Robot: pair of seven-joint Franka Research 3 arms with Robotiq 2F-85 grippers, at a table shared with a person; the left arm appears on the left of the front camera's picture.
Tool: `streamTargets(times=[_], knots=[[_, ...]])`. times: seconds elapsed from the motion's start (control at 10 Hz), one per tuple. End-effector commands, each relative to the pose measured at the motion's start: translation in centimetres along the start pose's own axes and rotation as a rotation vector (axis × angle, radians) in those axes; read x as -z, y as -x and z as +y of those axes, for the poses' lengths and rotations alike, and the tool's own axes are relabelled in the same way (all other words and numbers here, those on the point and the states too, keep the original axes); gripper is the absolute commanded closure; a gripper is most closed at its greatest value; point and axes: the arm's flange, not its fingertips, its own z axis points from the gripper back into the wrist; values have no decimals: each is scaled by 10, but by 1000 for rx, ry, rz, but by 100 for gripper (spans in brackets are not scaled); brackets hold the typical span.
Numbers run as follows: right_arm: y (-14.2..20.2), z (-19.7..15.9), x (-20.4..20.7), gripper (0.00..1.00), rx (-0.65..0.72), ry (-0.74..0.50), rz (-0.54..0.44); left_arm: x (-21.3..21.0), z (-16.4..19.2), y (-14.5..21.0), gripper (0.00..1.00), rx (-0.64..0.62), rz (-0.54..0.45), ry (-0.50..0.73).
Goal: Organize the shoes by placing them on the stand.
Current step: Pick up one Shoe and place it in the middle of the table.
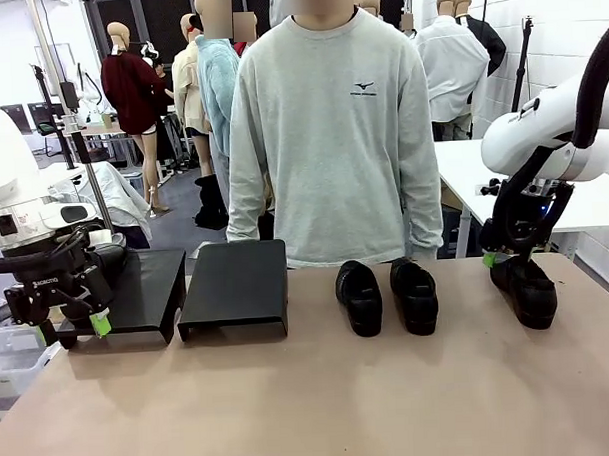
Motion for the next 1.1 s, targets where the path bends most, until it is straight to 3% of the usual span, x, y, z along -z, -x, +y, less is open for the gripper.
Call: streamTargets(times=[0.0,0.7,1.0], knots=[[-1,-4,5,0,13,-64,-33,1,1,1,0,2,-8,0],[1,-3,1,0,33,-42,-15,1,1,1,0,2,-8,0],[-11,5,11,0,71,129,-7,1,1,1,0,2,-8,0]])
